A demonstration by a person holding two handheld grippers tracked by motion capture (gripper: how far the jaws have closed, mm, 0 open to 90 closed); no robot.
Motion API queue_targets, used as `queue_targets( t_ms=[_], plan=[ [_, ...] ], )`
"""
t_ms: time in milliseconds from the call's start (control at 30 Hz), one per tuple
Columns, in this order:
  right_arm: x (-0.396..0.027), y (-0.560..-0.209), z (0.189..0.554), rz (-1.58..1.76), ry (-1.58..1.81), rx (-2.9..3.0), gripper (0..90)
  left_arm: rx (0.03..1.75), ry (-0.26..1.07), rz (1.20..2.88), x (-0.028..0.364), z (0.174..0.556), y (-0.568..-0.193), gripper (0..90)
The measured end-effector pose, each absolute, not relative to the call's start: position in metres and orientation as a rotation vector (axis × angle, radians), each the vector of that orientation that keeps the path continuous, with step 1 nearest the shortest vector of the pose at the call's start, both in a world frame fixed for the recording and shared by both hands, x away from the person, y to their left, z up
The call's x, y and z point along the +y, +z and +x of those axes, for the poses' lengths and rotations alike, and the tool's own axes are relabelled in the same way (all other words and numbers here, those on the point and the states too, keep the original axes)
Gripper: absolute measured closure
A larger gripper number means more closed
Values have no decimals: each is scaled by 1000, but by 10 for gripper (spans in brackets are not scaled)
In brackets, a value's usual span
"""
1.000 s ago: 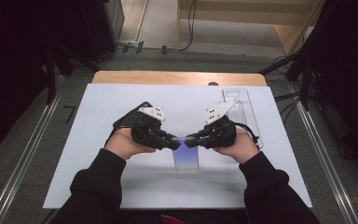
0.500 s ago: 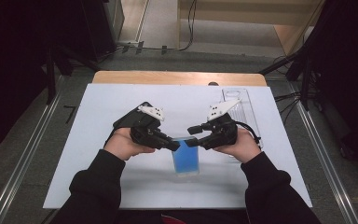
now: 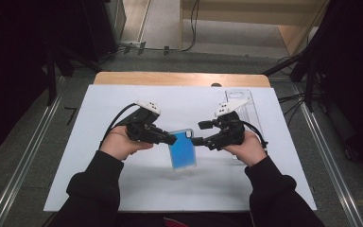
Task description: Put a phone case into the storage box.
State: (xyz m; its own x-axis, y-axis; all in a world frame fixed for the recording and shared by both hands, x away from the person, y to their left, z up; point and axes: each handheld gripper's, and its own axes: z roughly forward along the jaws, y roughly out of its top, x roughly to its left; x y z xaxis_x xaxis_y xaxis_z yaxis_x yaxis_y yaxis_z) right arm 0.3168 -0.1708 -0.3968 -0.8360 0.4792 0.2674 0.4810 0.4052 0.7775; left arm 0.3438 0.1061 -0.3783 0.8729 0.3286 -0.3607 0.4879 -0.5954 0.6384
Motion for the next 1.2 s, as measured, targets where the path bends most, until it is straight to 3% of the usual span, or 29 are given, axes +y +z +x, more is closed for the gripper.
queue_targets(
  t_ms=[100, 200, 667, 1200],
  plan=[
    [-169, -401, 317, -1033, -1468, -2597, 0, 657, -251, 2248, 106, 347, -376, 803],
    [-169, -402, 316, -1212, -1449, -2538, 0, 703, -243, 2243, 105, 349, -374, 804],
    [-160, -410, 299, -1382, -1545, -2578, 0, 878, -166, 2202, 99, 355, -368, 803],
    [-142, -422, 290, -1504, -1542, -2565, 0, 941, -150, 2200, 87, 355, -369, 803]
  ],
)
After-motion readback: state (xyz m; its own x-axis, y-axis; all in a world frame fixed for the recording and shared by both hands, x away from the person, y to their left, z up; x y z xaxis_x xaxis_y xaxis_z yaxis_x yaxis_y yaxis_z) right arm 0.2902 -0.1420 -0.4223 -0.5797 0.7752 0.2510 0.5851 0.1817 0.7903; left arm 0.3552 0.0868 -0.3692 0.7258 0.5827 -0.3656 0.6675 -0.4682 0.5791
